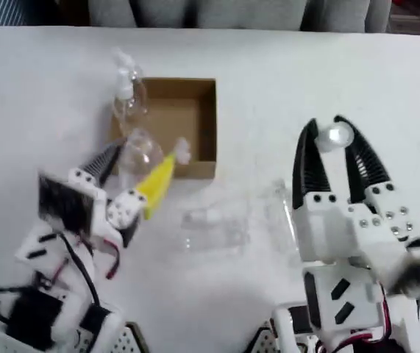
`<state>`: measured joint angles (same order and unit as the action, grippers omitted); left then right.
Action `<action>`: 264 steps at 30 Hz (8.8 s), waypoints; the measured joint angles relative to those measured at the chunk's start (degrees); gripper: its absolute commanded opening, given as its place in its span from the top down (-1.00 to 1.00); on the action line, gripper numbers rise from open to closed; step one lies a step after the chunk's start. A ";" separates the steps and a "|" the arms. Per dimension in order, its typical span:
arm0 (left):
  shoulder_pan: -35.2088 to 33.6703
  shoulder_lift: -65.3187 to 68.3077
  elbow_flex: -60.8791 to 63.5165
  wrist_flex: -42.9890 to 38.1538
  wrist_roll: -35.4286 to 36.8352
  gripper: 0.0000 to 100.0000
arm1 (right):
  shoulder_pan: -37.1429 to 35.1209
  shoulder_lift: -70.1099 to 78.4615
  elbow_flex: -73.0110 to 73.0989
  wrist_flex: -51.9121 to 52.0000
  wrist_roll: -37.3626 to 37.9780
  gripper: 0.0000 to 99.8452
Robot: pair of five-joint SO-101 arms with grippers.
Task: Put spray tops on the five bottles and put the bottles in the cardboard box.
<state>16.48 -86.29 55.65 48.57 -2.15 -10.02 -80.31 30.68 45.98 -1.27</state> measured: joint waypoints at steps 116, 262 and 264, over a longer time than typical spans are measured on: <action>1.23 -17.76 36.48 -13.27 -3.78 0.96 | -32.88 18.90 1.14 14.86 -0.53 0.48; -19.34 66.20 15.82 -77.19 1.49 0.96 | -32.35 12.40 61.27 -33.23 -0.53 0.97; -19.34 66.99 15.82 -77.98 1.49 0.96 | -32.35 12.40 61.27 -33.23 -0.53 0.97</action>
<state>-2.86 -19.30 71.47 -29.41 -0.66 -42.37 -67.91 91.96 12.75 -1.80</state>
